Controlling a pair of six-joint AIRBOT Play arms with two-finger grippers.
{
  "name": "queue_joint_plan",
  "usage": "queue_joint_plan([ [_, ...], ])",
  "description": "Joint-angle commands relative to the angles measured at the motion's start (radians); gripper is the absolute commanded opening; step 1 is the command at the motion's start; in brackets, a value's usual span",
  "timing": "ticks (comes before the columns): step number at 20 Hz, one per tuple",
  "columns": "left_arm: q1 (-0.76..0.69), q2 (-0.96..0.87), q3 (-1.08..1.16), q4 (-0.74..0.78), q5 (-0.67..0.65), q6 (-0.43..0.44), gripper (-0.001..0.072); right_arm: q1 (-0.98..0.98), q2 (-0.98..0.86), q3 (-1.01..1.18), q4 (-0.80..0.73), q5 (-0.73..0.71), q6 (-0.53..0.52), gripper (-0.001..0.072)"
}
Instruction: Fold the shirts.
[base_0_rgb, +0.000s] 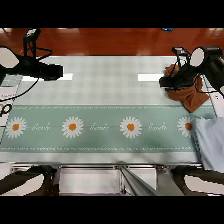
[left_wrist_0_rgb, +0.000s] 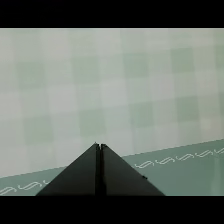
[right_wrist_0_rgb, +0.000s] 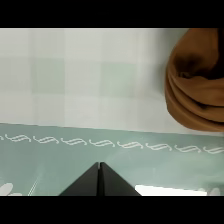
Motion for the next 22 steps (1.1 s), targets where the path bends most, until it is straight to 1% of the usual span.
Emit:
queue_joint_plan([
  [1, 0.001, -0.001, 0.001, 0.000, 0.000, 0.000, 0.0020, 0.001, 0.000, 0.001, 0.000, 0.000, 0.000, 0.0026],
  [14, 0.001, -0.001, 0.001, 0.000, 0.000, 0.000, 0.0020, 0.001, 0.000, 0.001, 0.000, -0.001, 0.000, 0.0026],
  [15, 0.001, -0.001, 0.001, 0.000, 0.000, 0.000, 0.0020, 0.001, 0.000, 0.001, -0.005, -0.029, 0.000, 0.0026],
  [17, 0.001, -0.003, 0.000, 0.000, 0.027, 0.000, 0.0021, 0.001, 0.000, 0.001, -0.013, -0.164, 0.001, 0.0027],
  [18, 0.003, -0.008, -0.001, 0.002, 0.073, 0.000, 0.0060, 0.001, 0.000, 0.001, -0.020, -0.238, 0.007, 0.0075],
  [19, 0.004, -0.013, -0.001, 0.022, 0.116, 0.000, 0.0260, 0.001, 0.000, 0.001, -0.053, -0.320, 0.030, 0.0325],
  [20, 0.003, -0.021, 0.000, 0.083, 0.177, -0.004, 0.0502, 0.001, 0.000, 0.005, -0.110, -0.388, 0.048, 0.0417],
  [21, 0.008, -0.024, 0.004, 0.173, 0.207, -0.005, 0.0510, -0.003, 0.000, 0.017, -0.204, -0.425, 0.094, 0.0418],
  [22, 0.019, -0.024, 0.010, 0.252, 0.206, -0.039, 0.0510, -0.017, 0.000, 0.032, -0.320, -0.440, 0.172, 0.0417],
])
